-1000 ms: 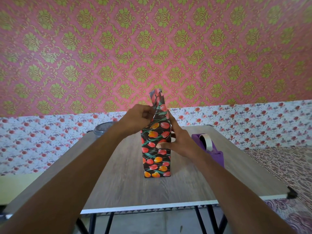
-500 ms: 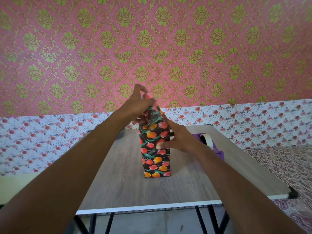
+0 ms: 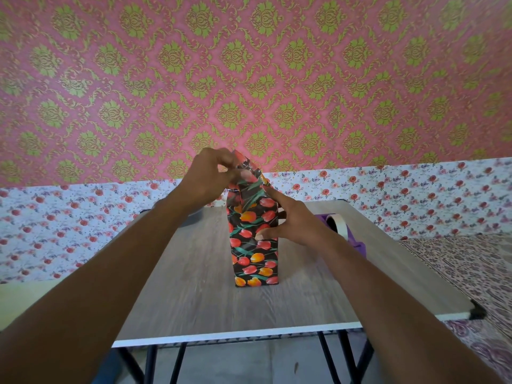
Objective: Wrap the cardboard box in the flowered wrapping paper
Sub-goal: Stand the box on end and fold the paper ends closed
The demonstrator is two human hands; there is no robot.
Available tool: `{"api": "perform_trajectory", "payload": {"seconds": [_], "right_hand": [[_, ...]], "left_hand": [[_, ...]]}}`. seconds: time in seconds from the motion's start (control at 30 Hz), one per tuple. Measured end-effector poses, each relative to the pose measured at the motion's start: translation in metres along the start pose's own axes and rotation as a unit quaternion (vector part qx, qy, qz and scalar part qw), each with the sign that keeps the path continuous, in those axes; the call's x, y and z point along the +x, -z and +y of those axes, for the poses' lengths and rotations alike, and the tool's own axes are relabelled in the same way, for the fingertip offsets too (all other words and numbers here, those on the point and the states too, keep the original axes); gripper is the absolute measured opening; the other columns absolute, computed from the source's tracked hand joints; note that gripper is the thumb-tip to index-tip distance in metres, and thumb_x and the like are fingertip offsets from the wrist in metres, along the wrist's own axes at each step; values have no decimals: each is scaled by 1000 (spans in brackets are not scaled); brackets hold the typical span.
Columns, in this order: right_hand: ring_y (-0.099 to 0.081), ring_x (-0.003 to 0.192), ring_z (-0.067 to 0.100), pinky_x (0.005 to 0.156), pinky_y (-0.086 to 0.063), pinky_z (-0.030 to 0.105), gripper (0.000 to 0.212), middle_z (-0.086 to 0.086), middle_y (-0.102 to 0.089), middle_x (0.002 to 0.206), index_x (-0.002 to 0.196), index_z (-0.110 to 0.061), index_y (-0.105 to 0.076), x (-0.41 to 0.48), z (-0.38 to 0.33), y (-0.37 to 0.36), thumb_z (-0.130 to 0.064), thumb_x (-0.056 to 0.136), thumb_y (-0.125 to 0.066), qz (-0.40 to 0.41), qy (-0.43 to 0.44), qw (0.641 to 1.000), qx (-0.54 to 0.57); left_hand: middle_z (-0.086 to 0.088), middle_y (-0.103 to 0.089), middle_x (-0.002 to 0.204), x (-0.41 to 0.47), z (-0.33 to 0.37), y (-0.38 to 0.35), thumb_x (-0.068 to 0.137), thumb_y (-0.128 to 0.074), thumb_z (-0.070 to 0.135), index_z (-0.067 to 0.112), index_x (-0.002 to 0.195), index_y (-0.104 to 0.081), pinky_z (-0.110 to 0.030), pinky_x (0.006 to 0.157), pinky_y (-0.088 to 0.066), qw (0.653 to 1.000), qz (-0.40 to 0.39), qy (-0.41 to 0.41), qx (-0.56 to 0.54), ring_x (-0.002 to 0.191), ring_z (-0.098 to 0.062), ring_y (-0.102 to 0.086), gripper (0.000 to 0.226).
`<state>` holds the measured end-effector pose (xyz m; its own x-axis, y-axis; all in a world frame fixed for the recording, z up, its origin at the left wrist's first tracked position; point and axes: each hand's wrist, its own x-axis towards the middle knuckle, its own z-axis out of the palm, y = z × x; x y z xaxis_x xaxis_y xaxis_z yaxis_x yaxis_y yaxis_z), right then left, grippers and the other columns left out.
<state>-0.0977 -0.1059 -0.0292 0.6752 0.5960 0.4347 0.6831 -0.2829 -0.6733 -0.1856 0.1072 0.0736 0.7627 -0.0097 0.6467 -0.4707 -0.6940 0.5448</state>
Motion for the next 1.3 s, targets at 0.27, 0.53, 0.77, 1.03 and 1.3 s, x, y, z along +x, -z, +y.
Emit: {"api": "perform_trajectory", "payload": {"seconds": [0.27,0.53,0.77,1.03,1.3], "right_hand": [[-50,105,-30,80,-42,-4,100,-38,-52,123,149,-46,-36,0,0,-2,-26,70,-95,-1,-13,1000,20],[-57,115,-4,84,-45,0,101,-29,-57,128,149,-48,-37,3,-6,-3,-31,69,-95,-8,-6,1000,7],[-58,110,-11,86,-48,4,99,-25,-59,127,144,-55,-35,2,-5,-2,-27,70,-95,-3,4,1000,17],[-56,97,-27,76,-47,2,100,-31,-56,120,146,-51,-34,4,0,-2,-20,71,-94,-12,5,1000,19],[-56,94,-28,73,-47,1,104,-33,-55,116,146,-55,-32,6,2,-2,-21,71,-95,-9,-6,1000,12]], "left_hand": [[31,-71,91,-24,-17,0,83,-81,37,47,98,-64,-17,80,-49,998,-40,-25,33,94,10,-66,24],[-15,-67,84,-12,-3,3,98,-65,9,-1,89,-66,-50,83,-56,1000,24,-6,-3,81,-32,-67,13],[-3,-67,76,-35,14,-24,98,-58,51,19,108,-49,-28,56,-42,982,169,85,18,65,-6,-64,35],[2,-71,68,-43,32,-30,79,-85,9,19,107,-57,-26,64,-57,986,143,11,-86,66,-13,-71,41],[4,-75,74,-49,37,-27,81,-85,32,24,112,-53,-36,68,-60,978,158,110,-83,68,-8,-73,46]]}}
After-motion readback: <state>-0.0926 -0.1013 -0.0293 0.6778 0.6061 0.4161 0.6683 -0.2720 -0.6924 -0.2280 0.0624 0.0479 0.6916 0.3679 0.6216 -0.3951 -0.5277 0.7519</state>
